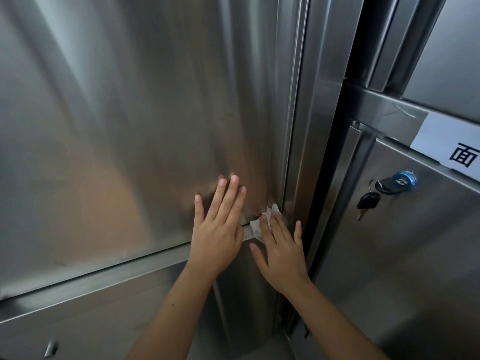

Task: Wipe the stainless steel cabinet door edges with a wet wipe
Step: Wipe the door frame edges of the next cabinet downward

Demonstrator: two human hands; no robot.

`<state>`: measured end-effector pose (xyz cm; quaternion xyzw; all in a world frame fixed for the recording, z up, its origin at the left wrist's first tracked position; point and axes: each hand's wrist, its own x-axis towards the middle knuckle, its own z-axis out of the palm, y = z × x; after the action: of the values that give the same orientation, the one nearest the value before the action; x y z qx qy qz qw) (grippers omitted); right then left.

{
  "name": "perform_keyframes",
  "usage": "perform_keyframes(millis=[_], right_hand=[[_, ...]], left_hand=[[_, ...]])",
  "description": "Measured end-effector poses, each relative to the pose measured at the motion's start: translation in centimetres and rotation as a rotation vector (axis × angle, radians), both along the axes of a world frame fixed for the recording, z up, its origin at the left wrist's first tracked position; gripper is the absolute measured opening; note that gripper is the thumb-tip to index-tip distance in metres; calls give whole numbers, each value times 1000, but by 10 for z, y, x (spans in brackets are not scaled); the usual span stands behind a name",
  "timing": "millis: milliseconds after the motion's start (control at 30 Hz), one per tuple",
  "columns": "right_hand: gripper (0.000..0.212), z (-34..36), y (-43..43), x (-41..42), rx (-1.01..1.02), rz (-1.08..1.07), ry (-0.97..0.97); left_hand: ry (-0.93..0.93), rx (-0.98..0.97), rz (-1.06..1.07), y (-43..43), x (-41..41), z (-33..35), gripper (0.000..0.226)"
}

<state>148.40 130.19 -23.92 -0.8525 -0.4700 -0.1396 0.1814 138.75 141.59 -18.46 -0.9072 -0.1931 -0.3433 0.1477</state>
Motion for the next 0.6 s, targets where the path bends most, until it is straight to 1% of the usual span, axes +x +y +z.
perform_keyframes(millis=[133, 300, 400, 600], right_hand=[[70, 1, 5, -6, -4, -28, 38], [73, 4, 17, -6, 28, -47, 75], [72, 9, 25, 1, 44, -42, 40], [76, 31, 37, 9, 108, -73, -69]], left_hand=[[-47, -23, 11, 0, -2, 9, 57], [-81, -3, 11, 4, -7, 24, 57], [-92, 20, 7, 7, -8, 34, 56], [-116, 64, -2, 12, -6, 53, 55]])
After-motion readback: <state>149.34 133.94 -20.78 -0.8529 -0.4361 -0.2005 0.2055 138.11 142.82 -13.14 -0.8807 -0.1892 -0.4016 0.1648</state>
